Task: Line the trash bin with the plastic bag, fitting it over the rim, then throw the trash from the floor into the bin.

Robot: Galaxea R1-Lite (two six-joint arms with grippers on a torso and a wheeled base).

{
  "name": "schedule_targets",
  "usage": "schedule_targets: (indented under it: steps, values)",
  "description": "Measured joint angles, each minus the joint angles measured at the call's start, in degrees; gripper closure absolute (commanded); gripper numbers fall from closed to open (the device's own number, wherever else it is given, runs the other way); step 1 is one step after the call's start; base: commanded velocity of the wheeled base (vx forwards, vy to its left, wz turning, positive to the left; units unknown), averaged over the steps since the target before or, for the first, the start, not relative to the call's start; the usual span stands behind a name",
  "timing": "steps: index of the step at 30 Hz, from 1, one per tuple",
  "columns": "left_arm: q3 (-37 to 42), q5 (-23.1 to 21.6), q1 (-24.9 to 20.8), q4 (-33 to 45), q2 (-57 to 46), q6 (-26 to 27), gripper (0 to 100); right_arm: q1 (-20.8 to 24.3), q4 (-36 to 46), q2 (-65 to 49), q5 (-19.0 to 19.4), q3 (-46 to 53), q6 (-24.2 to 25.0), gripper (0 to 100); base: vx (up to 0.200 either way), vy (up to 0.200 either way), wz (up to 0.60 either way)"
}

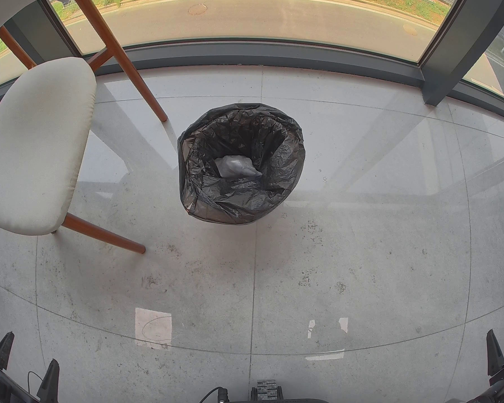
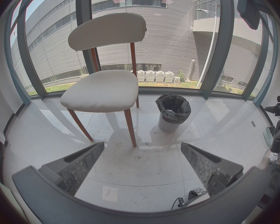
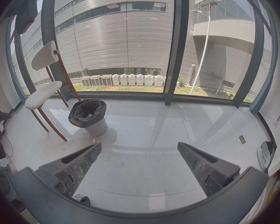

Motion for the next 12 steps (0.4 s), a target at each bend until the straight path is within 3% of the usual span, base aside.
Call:
schedule_targets:
  steps: [12]
  values:
    - [0.00, 0.52, 0.00, 0.07, -0.20, -0.57, 0, -0.06, 0.16, 0.04, -0.02, 0.02, 0.02, 0, 0.000, 0.000, 0.00]
